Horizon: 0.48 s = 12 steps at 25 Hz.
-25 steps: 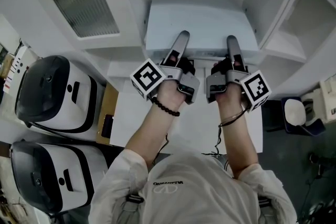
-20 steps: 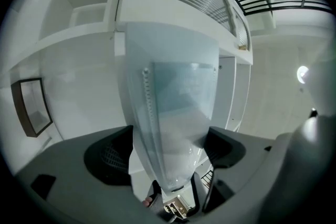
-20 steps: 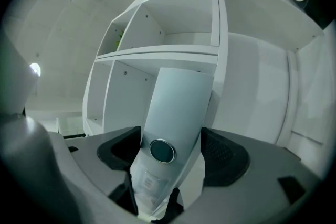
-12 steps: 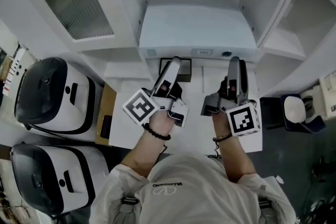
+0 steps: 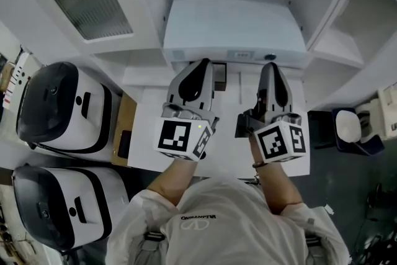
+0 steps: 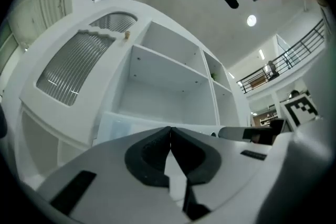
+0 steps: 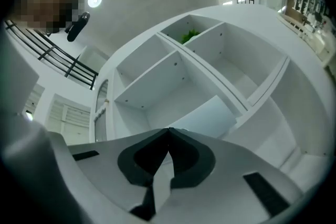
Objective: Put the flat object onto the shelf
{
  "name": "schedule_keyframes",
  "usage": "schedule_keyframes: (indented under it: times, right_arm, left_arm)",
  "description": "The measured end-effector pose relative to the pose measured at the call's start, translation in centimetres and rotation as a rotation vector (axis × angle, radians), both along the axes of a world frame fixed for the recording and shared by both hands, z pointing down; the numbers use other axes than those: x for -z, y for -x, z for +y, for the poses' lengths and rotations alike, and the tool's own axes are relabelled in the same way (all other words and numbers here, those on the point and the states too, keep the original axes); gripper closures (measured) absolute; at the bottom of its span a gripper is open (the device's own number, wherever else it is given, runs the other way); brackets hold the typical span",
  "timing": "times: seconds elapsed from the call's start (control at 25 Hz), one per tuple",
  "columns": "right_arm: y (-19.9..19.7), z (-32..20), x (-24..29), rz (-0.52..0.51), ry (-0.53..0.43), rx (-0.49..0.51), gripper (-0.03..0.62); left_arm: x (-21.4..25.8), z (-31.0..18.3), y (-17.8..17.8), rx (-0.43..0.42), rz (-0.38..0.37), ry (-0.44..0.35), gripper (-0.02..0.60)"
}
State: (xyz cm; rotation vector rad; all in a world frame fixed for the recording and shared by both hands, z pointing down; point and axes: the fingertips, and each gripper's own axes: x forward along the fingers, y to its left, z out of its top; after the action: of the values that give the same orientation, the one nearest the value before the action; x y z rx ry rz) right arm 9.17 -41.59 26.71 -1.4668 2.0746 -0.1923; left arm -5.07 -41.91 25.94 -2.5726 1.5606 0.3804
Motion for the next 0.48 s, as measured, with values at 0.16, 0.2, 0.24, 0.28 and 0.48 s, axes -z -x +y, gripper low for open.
schedule_keyframes:
  times: [0.16,0.2,0.24,0.28,0.48]
  right_arm:
    - [0.7,-1.2,-0.2,0.030,0.042,0.008,0.583]
    - [0.6,-1.5,-0.2,0.028,0.047,0.006,0.583]
    - [0.5,-1.9,-0.3,0.023,0.054,0.006,0.583]
    - [0.5,-2.3,-0.3,0.016,0.062,0.009,0.583]
    - [0.2,-4.0,-0.4,-0.024,0.083,0.030,0.583]
  left_arm:
    - [-0.4,-1.6,-0.3,0.022,-0.007,0.035,0.577]
    - [-0.5,-1.9,-0.3,0.025,-0.003,0.040,0.577]
    - [-0.5,-2.1,-0.2,0.029,0.000,0.040,0.577]
    - [-0.5,-2.4,-0.2,0.032,0.002,0.040,0.577]
    - [-0.4,-3.8,-0.3,0.032,0.012,0.047,0.577]
